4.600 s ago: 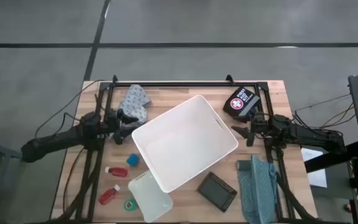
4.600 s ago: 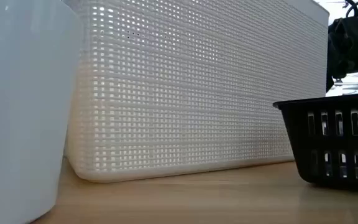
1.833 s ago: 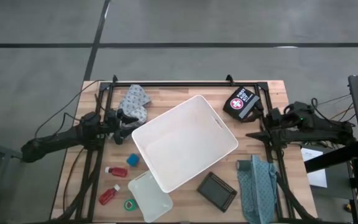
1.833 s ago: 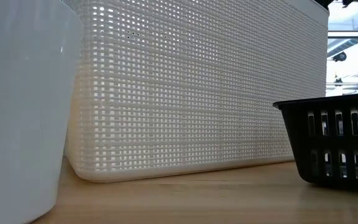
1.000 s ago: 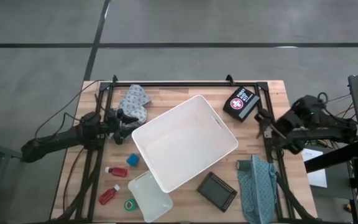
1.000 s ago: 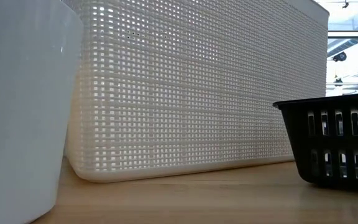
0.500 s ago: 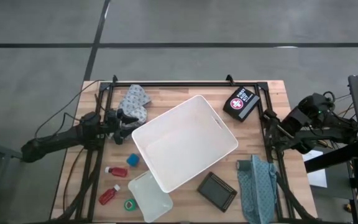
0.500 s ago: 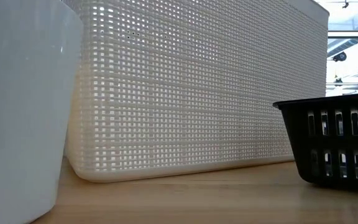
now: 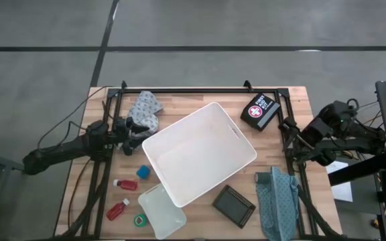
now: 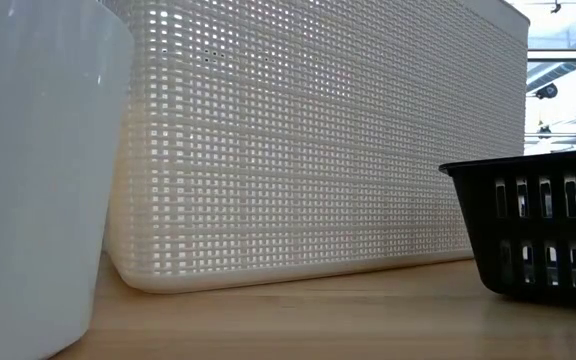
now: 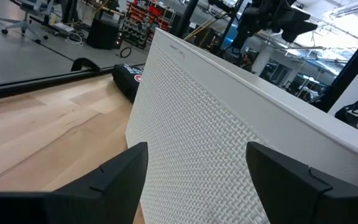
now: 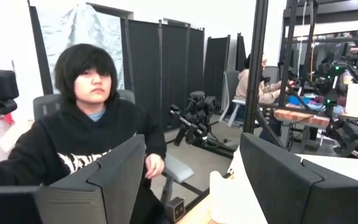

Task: Pick & place medical supplies in basket/bin
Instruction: Put the blue bandage into the white bin

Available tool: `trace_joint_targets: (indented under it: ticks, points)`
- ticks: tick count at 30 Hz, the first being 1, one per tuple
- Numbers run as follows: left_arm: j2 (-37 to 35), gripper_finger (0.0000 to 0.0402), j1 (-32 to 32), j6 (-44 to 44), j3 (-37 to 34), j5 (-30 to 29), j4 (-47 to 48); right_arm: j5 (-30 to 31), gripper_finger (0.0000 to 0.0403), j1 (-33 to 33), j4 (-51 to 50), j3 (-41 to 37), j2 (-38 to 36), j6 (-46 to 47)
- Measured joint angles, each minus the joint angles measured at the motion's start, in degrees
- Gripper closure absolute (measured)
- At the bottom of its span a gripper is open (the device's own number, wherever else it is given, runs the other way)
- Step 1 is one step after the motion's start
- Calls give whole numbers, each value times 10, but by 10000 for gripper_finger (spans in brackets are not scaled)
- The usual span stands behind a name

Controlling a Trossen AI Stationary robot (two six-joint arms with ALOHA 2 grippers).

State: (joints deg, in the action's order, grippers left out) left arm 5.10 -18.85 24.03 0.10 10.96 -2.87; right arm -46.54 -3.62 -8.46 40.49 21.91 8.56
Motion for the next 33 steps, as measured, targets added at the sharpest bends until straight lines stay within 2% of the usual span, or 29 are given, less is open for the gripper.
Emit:
trace_joint_targets:
  ticks: [7,16,22,33]
  points:
    - [0,126,0,0,0,0,0,0,135,0,0,0,0,5]
    - [0,126,0,0,0,0,0,0,145,0,0,0,0,7]
    - [0,125,0,48,0,1,0,0,139,0,0,0,0,5]
    - [0,126,0,50,0,2,-3,0,135,0,0,0,0,5]
